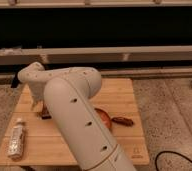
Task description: Place the eraser on the white sponge
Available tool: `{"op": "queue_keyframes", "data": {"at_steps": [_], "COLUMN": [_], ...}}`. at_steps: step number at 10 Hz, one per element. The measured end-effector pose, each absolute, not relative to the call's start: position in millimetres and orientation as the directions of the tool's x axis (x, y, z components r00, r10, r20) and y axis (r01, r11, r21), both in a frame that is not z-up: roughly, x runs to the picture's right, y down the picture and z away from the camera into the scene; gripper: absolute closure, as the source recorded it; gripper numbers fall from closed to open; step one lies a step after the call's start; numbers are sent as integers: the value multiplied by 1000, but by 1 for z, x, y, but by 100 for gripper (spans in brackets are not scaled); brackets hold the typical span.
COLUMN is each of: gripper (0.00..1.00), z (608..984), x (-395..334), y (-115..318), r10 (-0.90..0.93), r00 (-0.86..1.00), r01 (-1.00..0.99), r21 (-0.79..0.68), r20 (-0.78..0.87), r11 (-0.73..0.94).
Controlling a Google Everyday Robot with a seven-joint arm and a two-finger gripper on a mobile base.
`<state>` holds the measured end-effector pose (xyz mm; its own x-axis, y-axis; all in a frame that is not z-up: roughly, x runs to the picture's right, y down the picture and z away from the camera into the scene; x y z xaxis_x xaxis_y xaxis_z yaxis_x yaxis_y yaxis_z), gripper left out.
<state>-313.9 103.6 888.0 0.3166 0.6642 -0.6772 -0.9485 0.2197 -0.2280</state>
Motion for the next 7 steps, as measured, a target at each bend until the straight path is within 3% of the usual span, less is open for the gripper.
{"op": "queue_keyframes", "data": {"at_steps": [7], "gripper": [87], "z": [902], "x": [-306], "y": [115], "r10": [586], "r00": [310], "r01": [-949], "r21": [-205], "r20": [-749], "r11": [240]}}
